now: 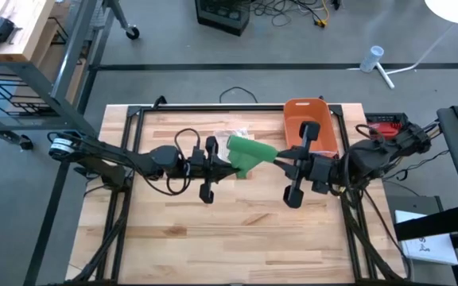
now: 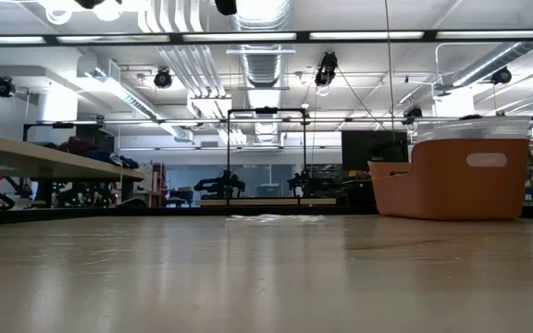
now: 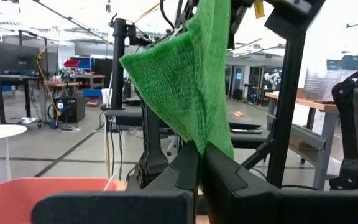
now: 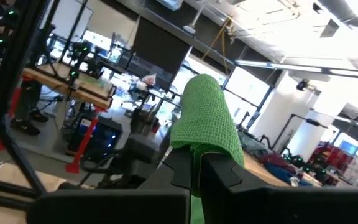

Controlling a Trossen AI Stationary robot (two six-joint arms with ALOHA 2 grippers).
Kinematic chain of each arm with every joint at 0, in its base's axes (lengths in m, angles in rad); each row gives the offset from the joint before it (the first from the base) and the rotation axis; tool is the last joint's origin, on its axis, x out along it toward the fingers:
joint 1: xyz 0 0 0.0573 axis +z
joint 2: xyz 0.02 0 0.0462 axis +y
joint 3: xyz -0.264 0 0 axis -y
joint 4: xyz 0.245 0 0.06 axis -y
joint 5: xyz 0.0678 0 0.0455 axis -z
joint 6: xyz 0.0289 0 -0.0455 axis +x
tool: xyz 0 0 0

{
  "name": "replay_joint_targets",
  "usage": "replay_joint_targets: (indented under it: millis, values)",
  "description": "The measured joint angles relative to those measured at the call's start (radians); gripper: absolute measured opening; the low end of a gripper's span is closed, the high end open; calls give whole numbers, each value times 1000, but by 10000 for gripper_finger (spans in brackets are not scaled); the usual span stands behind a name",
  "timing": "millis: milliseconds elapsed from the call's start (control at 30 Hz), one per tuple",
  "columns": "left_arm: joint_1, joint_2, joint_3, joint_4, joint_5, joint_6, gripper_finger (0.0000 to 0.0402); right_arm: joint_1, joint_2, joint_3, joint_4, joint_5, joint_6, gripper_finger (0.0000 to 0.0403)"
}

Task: Roll bandage
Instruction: Roll the green bandage

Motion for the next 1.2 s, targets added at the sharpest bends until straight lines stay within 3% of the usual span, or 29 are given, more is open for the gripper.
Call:
replay_joint_targets:
  millis: [267, 633, 933, 1200]
  values:
    - [-3, -49, -106, 47, -65, -15, 1, 2, -34, 12, -3, 71, -43, 3]
    - [-4, -164, -351, 305, -111, -71, 0, 2, -86, 12, -2, 79, -72, 3]
    - [-7, -245, -419, 295, -77, -46, 0, 2, -90, 12, 1, 155, -97, 3]
    - [-7, -367, -430, 147, -39, 19, 0, 2, -110, 17, 16, 163, -104, 3]
